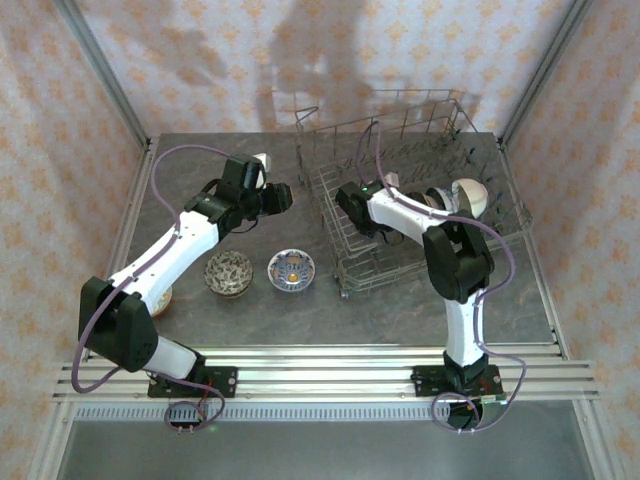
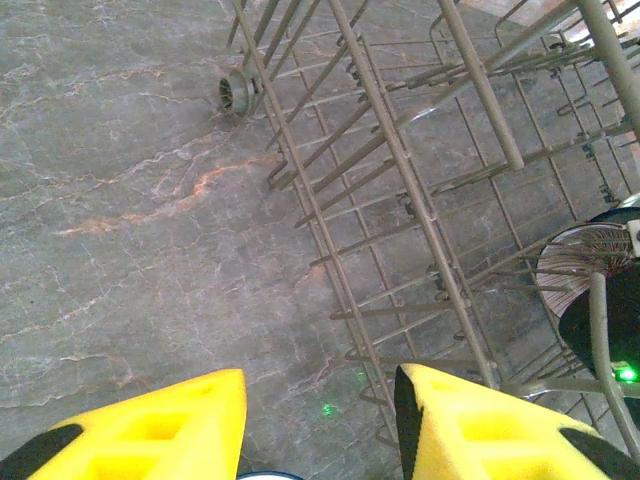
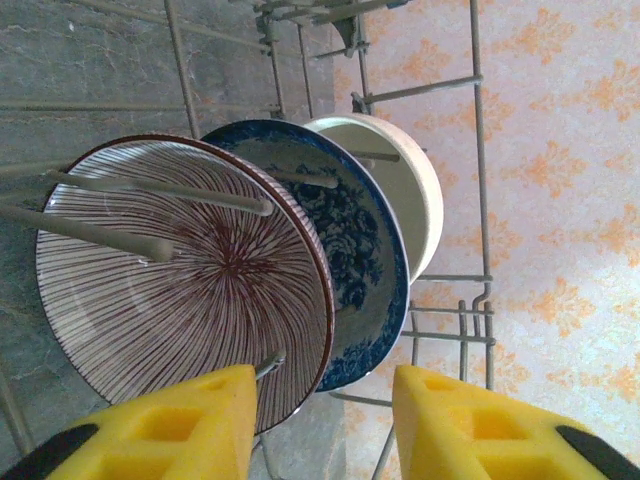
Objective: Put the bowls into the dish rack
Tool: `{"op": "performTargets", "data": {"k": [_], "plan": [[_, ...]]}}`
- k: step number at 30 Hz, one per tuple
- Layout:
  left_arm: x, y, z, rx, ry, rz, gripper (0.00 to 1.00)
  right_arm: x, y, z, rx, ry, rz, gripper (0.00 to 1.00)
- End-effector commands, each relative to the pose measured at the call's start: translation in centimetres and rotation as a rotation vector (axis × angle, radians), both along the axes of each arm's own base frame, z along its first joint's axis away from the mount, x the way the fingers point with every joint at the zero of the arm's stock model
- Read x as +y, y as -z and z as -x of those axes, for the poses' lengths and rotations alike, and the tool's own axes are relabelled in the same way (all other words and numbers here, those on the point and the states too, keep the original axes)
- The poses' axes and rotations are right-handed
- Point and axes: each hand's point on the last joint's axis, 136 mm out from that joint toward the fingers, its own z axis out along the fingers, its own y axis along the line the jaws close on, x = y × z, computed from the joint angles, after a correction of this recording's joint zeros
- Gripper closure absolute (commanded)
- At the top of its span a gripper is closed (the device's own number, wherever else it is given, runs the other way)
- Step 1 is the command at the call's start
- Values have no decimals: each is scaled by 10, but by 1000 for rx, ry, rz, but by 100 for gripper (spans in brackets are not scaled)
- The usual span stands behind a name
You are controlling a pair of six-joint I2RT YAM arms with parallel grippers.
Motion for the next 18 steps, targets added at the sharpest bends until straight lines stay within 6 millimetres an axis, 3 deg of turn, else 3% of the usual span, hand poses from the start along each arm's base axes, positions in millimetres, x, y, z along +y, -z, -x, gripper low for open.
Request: {"op": "performTargets", "data": {"k": [1, 12, 18], "plan": [[2, 0, 9, 17, 13, 1, 55, -3, -12, 1, -35, 21, -73, 58], [15, 5, 25, 52, -40, -63, 52, -13, -34, -6, -98, 45, -237, 52], [20, 15, 50, 135, -52, -147, 52, -13, -57, 2, -142, 27, -327, 51]]}}
